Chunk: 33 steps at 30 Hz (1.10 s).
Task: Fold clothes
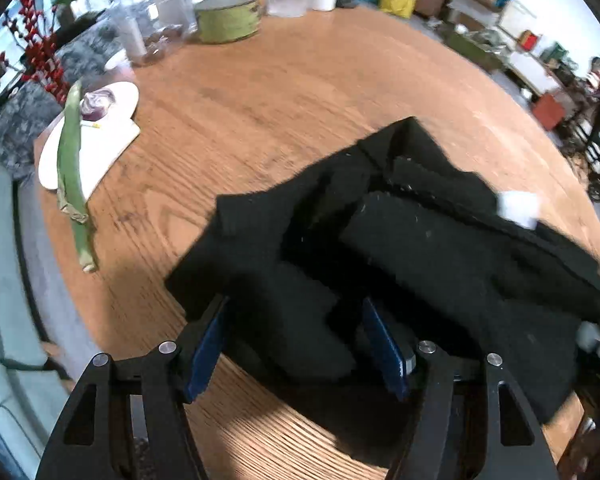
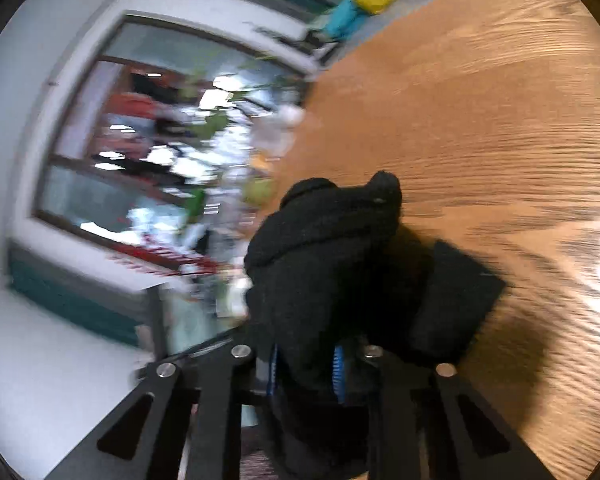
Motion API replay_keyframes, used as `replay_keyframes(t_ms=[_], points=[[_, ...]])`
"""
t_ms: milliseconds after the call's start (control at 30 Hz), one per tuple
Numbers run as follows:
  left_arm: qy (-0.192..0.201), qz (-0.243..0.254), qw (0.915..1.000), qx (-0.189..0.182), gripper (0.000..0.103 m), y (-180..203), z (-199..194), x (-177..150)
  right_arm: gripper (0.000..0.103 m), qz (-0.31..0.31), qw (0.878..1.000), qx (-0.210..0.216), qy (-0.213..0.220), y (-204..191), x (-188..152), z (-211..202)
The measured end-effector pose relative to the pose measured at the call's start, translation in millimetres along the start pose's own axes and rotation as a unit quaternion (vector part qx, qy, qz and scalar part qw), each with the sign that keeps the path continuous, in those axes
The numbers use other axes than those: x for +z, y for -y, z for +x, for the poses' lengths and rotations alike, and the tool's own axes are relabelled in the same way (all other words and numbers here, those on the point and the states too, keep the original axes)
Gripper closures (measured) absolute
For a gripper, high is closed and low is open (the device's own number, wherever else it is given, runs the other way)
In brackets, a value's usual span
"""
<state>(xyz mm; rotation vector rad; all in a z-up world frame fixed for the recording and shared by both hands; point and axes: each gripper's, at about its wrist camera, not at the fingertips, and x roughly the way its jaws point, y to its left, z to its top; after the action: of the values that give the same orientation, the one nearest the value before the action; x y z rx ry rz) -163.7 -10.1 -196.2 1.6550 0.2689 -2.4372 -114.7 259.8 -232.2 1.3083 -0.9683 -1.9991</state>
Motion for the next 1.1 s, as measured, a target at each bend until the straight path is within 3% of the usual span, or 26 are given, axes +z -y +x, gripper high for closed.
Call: replay_keyframes(t_ms=[33, 100, 133, 200, 300, 400, 533, 700, 767, 800, 833, 933, 1000, 1067, 1100], points=[[0.009, 0.016, 0.9998, 0.003, 0.035, 4, -5, 1, 0.066, 0.009, 1.0, -0.022, -0.002, 6, -3, -2], [0.022, 0.037, 0.999, 0.008, 0.035, 9, -12, 2, 0.06, 0.03, 0.999, -0.022, -0.008, 17, -15, -12], [0.026, 0.043, 0.9987, 0.009, 0.035, 11, -15, 3, 0.047, 0.038, 0.999, -0.015, -0.006, 19, -22, -18], [0.034, 0.045, 0.9982, 0.019, 0.035, 15, -19, 8, 0.035, 0.061, 0.998, -0.014, 0.002, 21, -37, -24], [0.04, 0.061, 0.996, 0.053, 0.035, 29, -13, 17, 0.029, 0.086, 0.996, -0.005, -0.01, 23, -52, -21], [0.024, 0.069, 0.9959, 0.054, 0.035, 29, -7, 11, 0.026, 0.105, 0.994, -0.029, -0.016, 30, -58, -10], [0.017, 0.067, 0.997, 0.034, 0.035, 18, 4, 9, 0.026, 0.131, 0.991, 0.001, -0.02, 30, -58, 8], [-0.001, 0.085, 0.9961, 0.025, 0.035, 16, 10, 6, 0.029, 0.103, 0.994, 0.01, -0.037, 20, -52, 29], [-0.013, 0.128, 0.9906, 0.046, 0.034, 27, 16, 4, 0.036, 0.093, 0.994, 0.012, -0.062, 13, -50, 44], [-0.019, 0.149, 0.987, 0.056, 0.034, 33, 19, 3, 0.05, 0.095, 0.993, 0.01, -0.075, 12, -50, 53], [-0.025, 0.171, 0.9828, 0.067, 0.034, 38, 22, 2, 0.057, 0.097, 0.992, 0.008, -0.085, 10, -50, 61], [-0.071, 0.15, 0.9855, 0.036, 0.036, 31, 27, 13, 0.063, 0.113, 0.989, 0.017, -0.096, 9, -43, 71], [-0.101, 0.127, 0.9867, 0.003, 0.036, 24, 30, 16, 0.068, 0.144, 0.984, 0.047, -0.09, 16, -41, 70], [-0.116, 0.138, 0.9834, -0.017, 0.036, 30, 28, 8, 0.071, 0.168, 0.98, 0.073, -0.079, 21, -39, 64], [-0.123, 0.151, 0.9806, -0.025, 0.036, 36, 26, 1, 0.072, 0.154, 0.983, 0.063, -0.071, 18, -36, 56]])
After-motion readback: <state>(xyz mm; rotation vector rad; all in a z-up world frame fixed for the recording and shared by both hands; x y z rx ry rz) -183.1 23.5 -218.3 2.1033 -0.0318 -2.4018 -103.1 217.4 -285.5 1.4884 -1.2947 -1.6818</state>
